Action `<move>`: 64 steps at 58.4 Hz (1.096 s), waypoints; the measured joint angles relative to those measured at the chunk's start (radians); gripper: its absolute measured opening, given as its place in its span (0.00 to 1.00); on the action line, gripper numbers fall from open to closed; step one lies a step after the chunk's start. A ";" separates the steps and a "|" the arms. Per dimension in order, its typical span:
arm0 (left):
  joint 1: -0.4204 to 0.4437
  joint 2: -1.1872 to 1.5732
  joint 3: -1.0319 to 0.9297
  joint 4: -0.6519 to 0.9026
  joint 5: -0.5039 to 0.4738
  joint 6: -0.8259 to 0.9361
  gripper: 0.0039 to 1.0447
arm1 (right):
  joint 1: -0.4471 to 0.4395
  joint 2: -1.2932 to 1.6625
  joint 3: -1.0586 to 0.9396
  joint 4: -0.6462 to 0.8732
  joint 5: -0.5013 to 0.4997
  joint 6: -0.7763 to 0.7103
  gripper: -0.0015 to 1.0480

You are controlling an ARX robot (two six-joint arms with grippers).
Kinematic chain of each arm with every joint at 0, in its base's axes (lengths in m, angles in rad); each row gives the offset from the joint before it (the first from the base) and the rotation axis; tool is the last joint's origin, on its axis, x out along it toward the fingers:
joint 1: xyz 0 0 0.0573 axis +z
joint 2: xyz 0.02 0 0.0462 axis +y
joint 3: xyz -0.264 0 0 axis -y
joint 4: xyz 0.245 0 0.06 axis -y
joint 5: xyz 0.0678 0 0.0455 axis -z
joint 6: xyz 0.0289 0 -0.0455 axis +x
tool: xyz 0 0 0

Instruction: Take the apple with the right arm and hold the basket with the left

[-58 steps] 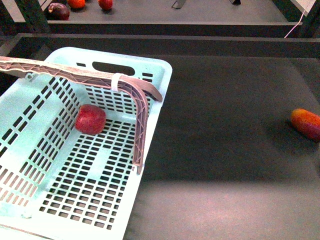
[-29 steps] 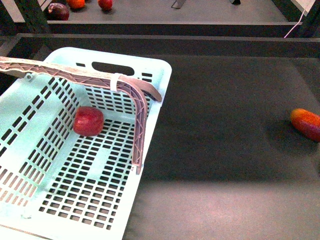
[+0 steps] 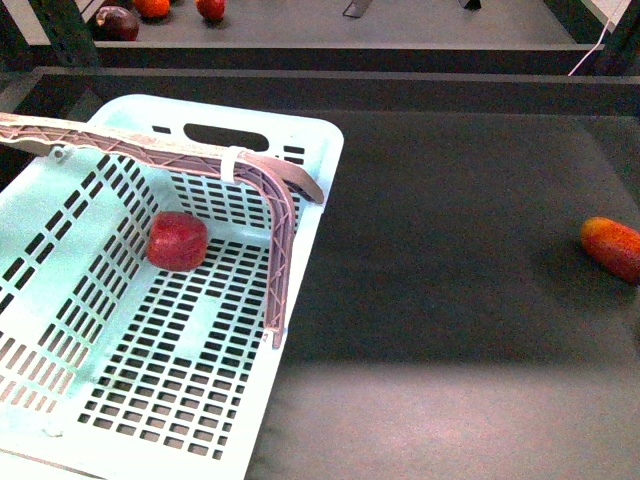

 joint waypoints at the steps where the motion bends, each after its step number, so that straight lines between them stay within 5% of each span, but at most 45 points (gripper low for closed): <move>1: 0.000 -0.012 0.000 -0.011 0.000 0.000 0.03 | 0.000 0.000 0.000 0.000 0.000 0.000 0.91; 53: 0.001 -0.356 0.000 -0.347 0.000 0.000 0.03 | 0.000 0.000 0.000 0.000 0.000 0.000 0.91; 64: 0.001 -0.520 0.000 -0.519 0.000 0.000 0.03 | 0.000 0.000 0.000 0.000 0.000 0.000 0.91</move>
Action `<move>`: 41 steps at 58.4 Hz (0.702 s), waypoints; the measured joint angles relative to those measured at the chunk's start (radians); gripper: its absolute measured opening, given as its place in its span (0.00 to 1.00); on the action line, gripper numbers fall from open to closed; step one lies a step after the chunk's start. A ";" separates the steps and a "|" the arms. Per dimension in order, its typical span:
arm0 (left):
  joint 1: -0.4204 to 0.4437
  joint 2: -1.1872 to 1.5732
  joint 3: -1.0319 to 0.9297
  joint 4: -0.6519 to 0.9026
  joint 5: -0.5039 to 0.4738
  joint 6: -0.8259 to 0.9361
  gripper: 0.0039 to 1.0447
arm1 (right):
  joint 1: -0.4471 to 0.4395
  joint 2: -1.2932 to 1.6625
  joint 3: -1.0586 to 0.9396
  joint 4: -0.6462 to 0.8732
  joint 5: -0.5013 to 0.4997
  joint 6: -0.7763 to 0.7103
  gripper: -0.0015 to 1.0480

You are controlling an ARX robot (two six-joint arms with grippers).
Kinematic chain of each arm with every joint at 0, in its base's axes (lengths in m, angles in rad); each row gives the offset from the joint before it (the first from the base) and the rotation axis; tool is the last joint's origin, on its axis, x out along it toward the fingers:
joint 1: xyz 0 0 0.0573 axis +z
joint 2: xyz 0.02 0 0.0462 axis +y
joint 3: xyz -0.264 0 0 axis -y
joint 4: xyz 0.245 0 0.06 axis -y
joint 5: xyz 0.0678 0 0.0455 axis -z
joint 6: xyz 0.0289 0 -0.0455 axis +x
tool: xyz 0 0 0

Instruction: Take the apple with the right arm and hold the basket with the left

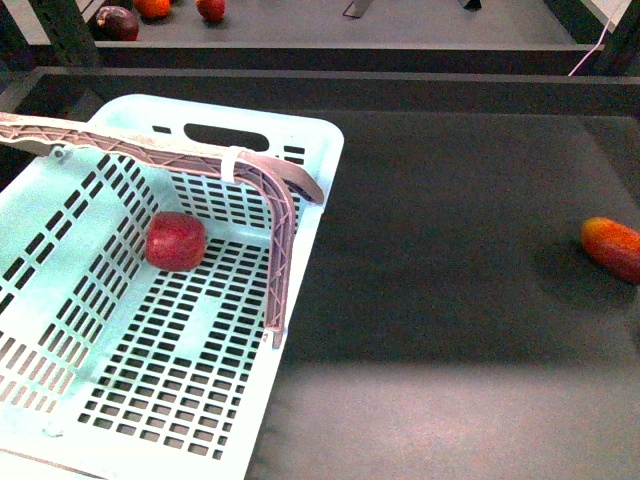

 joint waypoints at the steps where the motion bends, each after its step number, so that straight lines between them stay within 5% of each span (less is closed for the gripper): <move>1: 0.000 -0.001 0.000 0.000 -0.001 0.000 0.03 | 0.000 0.000 0.000 0.000 0.000 0.000 0.91; 23: 0.000 -0.005 0.000 -0.003 0.000 0.000 0.03 | 0.000 0.000 0.000 0.000 0.000 0.000 0.91; 41: 0.000 -0.005 0.000 -0.003 0.000 0.000 0.55 | 0.000 0.000 0.000 0.000 0.000 0.000 0.91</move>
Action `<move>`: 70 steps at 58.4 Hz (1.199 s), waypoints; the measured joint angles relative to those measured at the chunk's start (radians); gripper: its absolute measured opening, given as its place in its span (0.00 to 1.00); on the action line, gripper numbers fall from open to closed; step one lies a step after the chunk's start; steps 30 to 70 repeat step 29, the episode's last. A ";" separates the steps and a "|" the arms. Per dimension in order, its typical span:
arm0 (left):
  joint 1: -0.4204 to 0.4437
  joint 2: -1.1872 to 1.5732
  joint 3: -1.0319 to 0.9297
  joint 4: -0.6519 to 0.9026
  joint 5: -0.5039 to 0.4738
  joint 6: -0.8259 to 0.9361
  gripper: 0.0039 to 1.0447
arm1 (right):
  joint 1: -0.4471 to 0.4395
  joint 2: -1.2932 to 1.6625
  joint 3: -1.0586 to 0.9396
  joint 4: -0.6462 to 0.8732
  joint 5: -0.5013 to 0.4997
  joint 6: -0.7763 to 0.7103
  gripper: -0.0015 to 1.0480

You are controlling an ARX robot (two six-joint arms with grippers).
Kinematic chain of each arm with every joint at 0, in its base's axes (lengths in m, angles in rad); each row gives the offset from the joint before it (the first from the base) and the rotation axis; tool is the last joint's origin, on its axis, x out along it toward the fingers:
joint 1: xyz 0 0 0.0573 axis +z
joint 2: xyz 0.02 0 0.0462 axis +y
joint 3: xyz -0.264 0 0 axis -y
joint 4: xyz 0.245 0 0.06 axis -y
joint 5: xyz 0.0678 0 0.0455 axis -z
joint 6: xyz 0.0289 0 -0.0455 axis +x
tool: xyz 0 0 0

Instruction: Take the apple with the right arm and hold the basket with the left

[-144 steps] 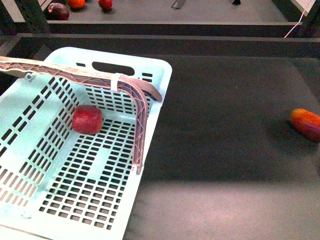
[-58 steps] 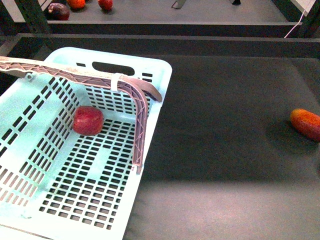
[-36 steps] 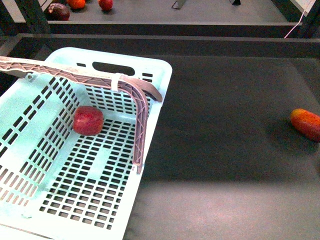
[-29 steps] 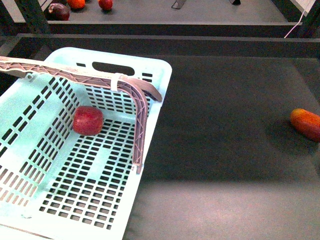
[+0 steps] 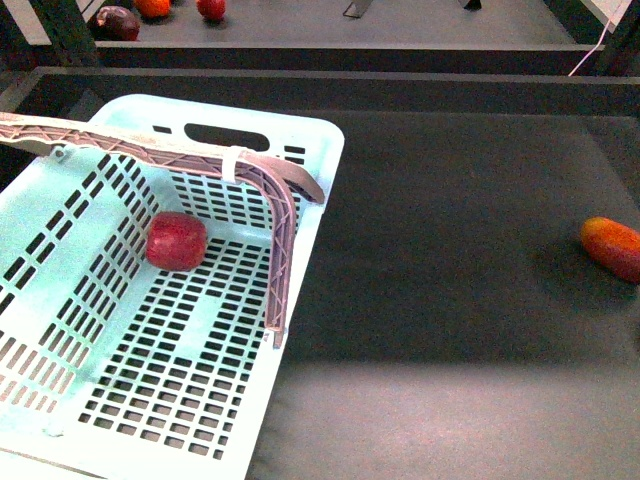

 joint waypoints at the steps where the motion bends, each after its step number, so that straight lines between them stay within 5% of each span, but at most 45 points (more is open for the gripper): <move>1: 0.000 0.000 0.000 0.000 0.000 0.000 0.58 | 0.000 0.000 0.000 0.000 0.000 0.000 0.91; 14: 0.000 0.000 0.000 0.000 0.000 0.000 0.95 | 0.000 0.000 0.000 0.000 0.000 0.000 0.91; 70: 0.000 0.000 0.000 0.000 0.000 0.002 0.94 | 0.000 0.000 0.000 0.000 0.000 0.000 0.91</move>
